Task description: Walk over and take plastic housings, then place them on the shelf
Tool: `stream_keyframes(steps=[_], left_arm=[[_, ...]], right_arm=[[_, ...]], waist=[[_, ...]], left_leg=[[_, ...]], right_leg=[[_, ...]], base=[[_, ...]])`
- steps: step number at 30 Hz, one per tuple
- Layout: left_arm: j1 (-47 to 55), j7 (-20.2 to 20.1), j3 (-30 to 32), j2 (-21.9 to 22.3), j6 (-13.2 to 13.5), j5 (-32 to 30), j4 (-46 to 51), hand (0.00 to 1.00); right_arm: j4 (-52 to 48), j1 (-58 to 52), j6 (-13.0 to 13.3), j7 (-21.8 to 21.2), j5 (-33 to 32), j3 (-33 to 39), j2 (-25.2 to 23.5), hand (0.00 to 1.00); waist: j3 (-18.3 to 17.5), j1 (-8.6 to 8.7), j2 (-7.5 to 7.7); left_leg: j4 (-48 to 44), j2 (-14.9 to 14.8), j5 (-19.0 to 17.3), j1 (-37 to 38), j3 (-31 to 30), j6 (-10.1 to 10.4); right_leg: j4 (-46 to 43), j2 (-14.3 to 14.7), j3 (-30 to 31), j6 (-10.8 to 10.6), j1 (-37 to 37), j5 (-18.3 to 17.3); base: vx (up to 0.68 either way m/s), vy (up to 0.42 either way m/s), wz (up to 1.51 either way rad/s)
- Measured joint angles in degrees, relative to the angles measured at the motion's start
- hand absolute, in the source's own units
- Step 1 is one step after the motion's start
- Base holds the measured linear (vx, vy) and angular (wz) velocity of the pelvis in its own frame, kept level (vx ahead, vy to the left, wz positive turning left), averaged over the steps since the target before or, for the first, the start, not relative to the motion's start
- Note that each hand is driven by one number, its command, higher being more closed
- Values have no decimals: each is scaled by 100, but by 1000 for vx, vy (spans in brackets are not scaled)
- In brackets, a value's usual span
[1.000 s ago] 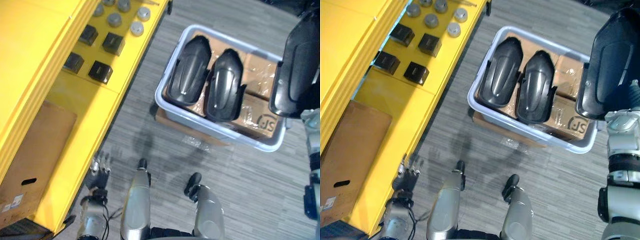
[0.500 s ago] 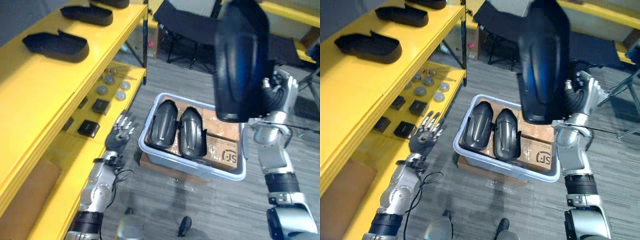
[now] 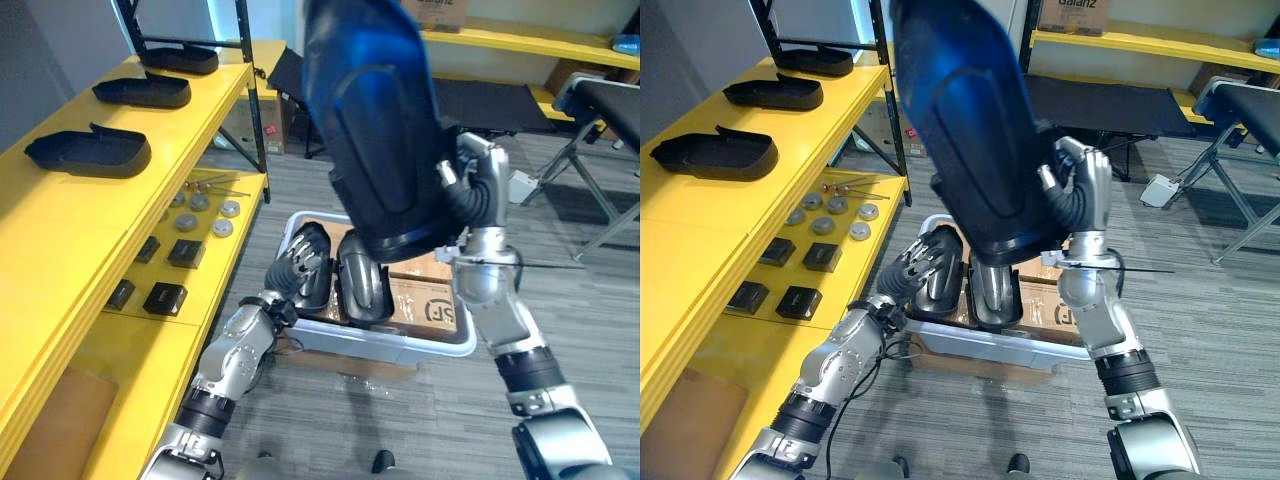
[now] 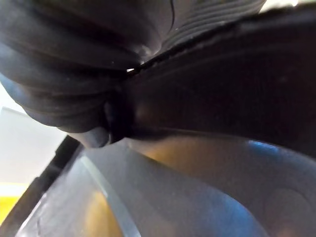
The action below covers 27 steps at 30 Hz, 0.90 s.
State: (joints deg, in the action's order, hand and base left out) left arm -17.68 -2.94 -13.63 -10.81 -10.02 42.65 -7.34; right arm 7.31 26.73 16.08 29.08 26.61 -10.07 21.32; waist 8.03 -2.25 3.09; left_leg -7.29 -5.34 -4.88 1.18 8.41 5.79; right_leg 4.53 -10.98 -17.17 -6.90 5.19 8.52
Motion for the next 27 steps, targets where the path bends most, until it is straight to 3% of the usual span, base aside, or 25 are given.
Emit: stream_keyframes(steps=[5, 8, 11, 20, 27], left_arm=[[-47, -7, -124, -1, 26, -1, -59, 0], [-46, -10, -125, -13, 227, 24, -33, 0], [-46, -20, -242, -39, 254, 207, 88, 0], [-140, -162, -331, 2, 712, 662, 920, 0], [-154, -245, -315, -1, 611, 764, 958, 0]], right_arm=[[286, -158, -4, -173, -26, -266, -305, 100], [512, -205, -47, -189, -120, -367, -352, 100], [749, -374, -138, -182, -137, -414, -453, 100], [1153, -440, -137, -171, -140, -866, -579, 100], [1198, -443, -142, -16, -114, -920, -650, 100]], waist=[[-117, -4, 12], [-152, -1, -2], [-265, 2, 30], [-298, 7, 78], [-303, 5, 87]], left_leg=[[567, 33, 342, 213, -9, 33], [934, 54, 564, 392, -12, 58], [1186, 70, 713, 460, -84, 53], [1185, 86, 712, 462, -120, 52], [1185, 86, 713, 463, -138, 51]], right_leg=[[0, 10, -28, 39, -13, -107], [-11, 13, -56, 34, -15, -147], [-9, 10, -170, 16, -17, -135], [0, 3, -188, 4, 5, -124], [2, 3, -198, 3, 14, -124]], base=[[-68, -26, 4], [-36, -14, 4], [-12, -6, 12], [1, 0, 1], [0, 0, 0]])
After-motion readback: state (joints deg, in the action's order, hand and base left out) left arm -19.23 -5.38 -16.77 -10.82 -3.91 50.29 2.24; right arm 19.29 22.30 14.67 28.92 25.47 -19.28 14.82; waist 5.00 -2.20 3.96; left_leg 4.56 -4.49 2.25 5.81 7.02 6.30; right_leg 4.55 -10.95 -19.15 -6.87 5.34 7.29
